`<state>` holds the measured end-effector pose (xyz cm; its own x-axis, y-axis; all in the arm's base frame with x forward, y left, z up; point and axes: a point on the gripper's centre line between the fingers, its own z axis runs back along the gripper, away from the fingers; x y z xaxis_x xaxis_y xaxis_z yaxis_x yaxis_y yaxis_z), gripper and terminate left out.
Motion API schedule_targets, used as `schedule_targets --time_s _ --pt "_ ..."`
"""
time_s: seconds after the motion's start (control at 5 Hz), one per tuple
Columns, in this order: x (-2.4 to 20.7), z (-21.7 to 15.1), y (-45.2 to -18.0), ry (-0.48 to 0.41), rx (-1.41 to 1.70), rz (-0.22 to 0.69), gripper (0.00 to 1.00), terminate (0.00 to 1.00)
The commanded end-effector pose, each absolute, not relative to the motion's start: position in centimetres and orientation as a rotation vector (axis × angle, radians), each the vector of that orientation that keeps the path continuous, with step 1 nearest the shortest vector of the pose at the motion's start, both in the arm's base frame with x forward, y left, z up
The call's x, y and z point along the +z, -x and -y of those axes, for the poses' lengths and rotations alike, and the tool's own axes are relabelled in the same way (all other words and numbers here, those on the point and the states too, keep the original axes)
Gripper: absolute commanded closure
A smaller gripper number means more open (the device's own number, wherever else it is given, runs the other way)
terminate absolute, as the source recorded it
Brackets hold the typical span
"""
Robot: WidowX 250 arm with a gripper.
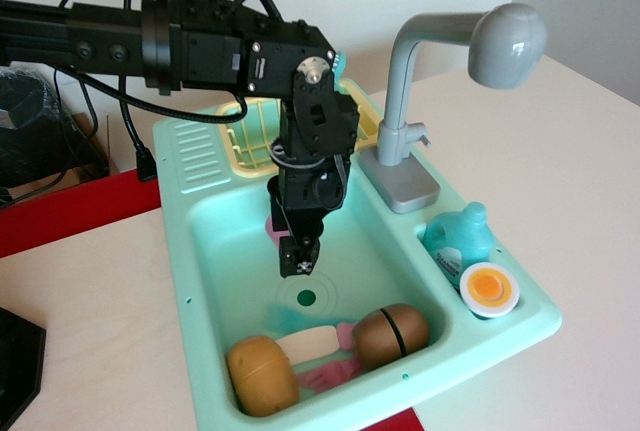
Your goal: Put cup from sink to drying rack
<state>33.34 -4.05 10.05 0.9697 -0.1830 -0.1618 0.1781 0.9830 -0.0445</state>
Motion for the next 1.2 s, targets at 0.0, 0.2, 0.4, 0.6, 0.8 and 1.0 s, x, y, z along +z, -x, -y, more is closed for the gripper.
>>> schedule_targets --time_s 0.0,0.2,0.4,0.6,0.8,1.0 --pt "11.6 3.9 -34.7 -0.009 -0.184 -0.095 0.0 0.0" --pt "10.7 3.9 -34.6 -0.014 -0.168 -0.09 0.0 0.0" --pt "10.1 3.9 -34.3 -0.022 -0.17 -0.102 1.0 0.0" --pt "9.7 3.8 -33.7 -0.029 -0.169 -0.093 1.0 0.0" --pt "9.6 3.9 -33.4 -0.033 -0.172 -0.084 1.0 0.0" --pt "9.8 3.9 -33.4 -0.059 -0.184 -0.076 1.0 0.0"
